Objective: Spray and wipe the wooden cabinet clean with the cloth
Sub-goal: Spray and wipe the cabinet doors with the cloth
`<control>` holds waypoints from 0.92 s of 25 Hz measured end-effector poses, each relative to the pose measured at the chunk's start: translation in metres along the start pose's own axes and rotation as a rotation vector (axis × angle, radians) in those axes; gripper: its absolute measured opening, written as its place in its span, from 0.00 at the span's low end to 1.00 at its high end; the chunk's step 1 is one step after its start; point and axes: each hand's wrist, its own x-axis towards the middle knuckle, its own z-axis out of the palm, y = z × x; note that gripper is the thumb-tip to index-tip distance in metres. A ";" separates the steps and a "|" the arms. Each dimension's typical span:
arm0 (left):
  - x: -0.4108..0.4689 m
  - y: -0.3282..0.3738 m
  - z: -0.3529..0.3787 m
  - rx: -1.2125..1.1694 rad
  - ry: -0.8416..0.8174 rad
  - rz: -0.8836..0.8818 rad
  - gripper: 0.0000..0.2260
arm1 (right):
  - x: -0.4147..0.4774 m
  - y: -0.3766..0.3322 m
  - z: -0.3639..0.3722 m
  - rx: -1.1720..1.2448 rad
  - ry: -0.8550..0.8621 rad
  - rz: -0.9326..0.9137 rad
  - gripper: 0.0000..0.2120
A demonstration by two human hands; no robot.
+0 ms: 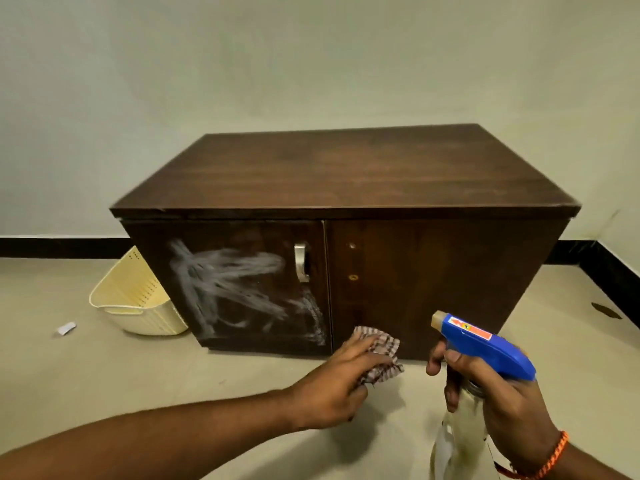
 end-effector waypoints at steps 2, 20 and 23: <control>-0.024 0.019 -0.022 -0.549 0.050 -0.280 0.27 | 0.001 -0.003 0.005 -0.011 -0.010 0.019 0.10; -0.219 -0.051 -0.111 -1.958 0.995 -0.298 0.35 | -0.008 -0.047 0.144 -0.004 0.230 -0.073 0.13; -0.240 -0.072 -0.101 -2.011 1.125 -0.291 0.37 | -0.012 -0.038 0.144 -0.023 0.239 -0.027 0.11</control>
